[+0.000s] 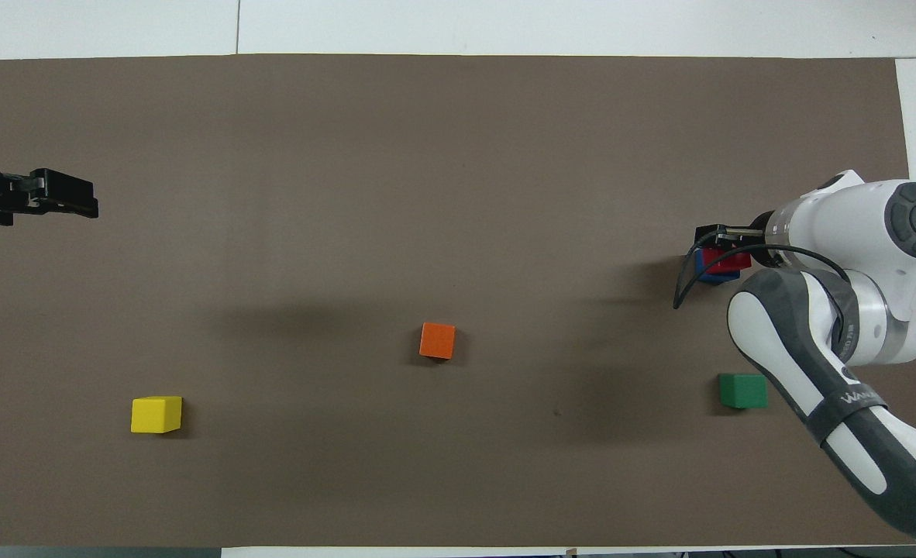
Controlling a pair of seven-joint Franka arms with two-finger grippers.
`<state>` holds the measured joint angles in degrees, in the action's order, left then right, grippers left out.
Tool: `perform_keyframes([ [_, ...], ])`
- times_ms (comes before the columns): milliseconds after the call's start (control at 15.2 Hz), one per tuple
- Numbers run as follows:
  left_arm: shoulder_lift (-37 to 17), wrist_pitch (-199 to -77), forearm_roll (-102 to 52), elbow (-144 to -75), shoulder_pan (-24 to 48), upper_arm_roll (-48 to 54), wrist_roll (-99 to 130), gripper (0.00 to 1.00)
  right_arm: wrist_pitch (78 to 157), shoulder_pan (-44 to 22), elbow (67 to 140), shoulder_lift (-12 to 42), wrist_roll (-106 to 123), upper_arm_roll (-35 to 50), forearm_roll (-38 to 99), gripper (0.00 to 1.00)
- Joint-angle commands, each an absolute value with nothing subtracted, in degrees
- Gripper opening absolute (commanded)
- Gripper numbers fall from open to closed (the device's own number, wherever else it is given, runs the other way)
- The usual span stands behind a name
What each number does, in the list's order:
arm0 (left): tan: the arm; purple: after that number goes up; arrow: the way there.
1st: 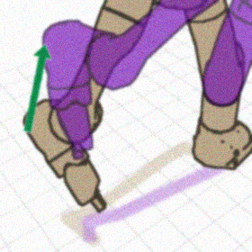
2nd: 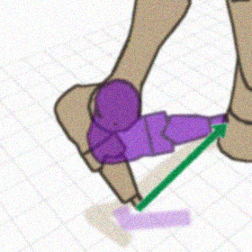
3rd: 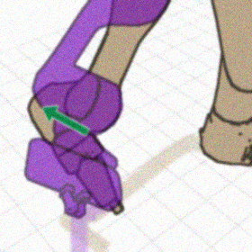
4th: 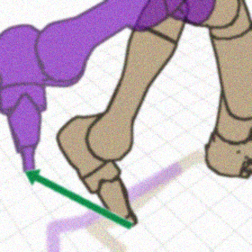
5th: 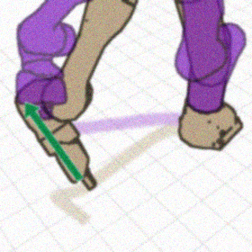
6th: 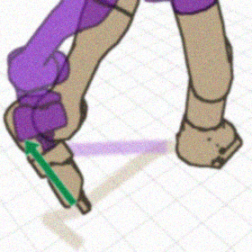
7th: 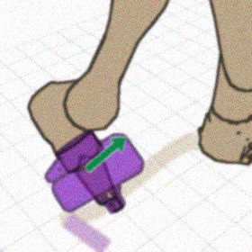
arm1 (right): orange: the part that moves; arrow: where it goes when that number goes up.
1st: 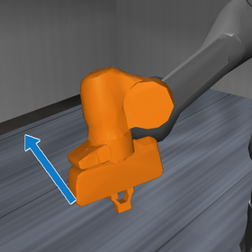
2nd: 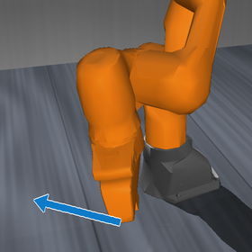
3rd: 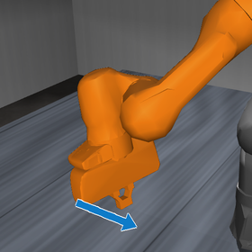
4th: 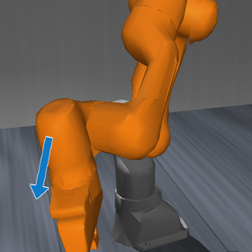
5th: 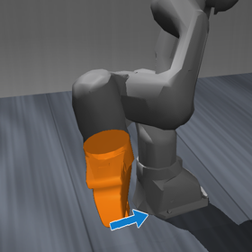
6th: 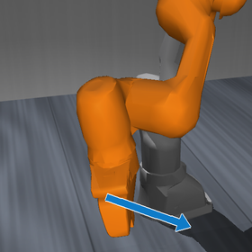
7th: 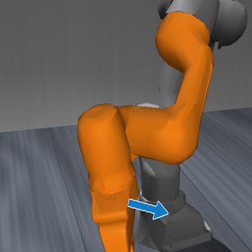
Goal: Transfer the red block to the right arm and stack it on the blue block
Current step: 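Lower the red cube onto the blue cube with the right gripper, then open the right gripper and withdraw it from the stack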
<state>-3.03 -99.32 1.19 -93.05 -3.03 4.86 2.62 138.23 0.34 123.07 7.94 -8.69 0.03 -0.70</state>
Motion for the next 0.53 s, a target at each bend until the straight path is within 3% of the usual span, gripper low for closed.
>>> perform_keyframes([
  [0,-1.7,-99.3,0.7,-94.4,-2.5,4.1,1.9,1.00,136.8,0.7,121.9,8.0,-6.6,0.4,0.5,1.00],
  [460,-1.7,-99.3,0.7,-94.4,-2.5,4.1,1.9,1.00,121.3,0.4,110.2,5.5,-1.9,0.6,-0.2,1.00],
])
